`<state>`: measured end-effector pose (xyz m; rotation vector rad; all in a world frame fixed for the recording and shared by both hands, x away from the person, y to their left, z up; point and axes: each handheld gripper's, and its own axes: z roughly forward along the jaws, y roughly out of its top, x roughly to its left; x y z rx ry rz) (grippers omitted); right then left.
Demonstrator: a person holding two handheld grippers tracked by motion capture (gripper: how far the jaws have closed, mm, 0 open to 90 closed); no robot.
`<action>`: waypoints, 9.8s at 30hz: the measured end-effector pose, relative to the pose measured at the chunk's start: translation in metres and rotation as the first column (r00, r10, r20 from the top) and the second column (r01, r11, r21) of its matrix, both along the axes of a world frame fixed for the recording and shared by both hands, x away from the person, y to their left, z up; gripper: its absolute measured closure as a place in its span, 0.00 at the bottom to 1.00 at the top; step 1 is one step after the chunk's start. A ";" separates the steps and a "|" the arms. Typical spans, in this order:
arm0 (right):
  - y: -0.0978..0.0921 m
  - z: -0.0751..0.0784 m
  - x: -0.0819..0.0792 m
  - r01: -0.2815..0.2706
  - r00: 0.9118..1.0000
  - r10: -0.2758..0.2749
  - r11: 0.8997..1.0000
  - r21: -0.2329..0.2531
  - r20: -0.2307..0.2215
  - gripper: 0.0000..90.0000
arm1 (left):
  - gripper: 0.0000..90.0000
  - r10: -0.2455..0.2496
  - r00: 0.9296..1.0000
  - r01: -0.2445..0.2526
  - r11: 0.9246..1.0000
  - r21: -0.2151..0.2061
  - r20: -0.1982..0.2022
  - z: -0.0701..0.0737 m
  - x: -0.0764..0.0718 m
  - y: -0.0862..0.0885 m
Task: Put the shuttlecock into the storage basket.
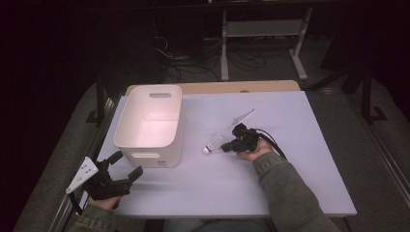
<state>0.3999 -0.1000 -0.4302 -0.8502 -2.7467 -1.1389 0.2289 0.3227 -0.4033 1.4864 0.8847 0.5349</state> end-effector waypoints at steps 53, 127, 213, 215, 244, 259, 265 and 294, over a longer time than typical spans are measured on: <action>0.054 -0.002 0.063 0.110 0.994 -0.110 0.994 0.024 0.007 0.99 | 0.00 -0.003 1.000 0.003 1.000 -0.007 0.002 0.000 0.001 0.001; 0.075 0.013 0.039 0.274 0.956 -0.270 0.961 0.023 -0.113 0.00 | 0.00 -0.004 1.000 0.004 1.000 -0.007 0.006 0.000 0.000 0.001; 0.090 -0.007 0.043 0.263 0.919 -0.237 0.964 0.043 -0.314 0.71 | 0.00 -0.006 1.000 0.006 1.000 -0.001 0.004 0.000 0.000 0.001; 0.089 -0.006 0.044 0.264 0.920 -0.238 0.964 0.042 -0.311 0.71 | 0.00 -0.005 1.000 0.005 1.000 -0.008 0.006 0.000 0.000 0.001; 0.071 0.023 0.037 0.241 0.948 -0.223 0.969 0.053 -0.229 0.71 | 0.00 -0.007 1.000 0.007 1.000 -0.004 0.007 0.000 0.000 0.000; 0.052 0.048 0.035 0.229 0.960 -0.210 0.970 0.086 -0.184 0.71 | 0.00 -0.007 1.000 0.007 1.000 -0.008 0.005 0.000 0.000 0.000; 0.046 0.057 0.034 0.218 0.966 -0.202 0.972 0.087 -0.162 0.71 | 0.00 -0.006 1.000 0.006 1.000 -0.008 0.003 0.000 0.000 0.000; 0.043 0.109 0.032 0.163 0.984 -0.152 0.978 0.129 -0.092 0.71 | 0.00 -0.008 1.000 0.008 1.000 -0.015 0.004 0.000 0.001 -0.001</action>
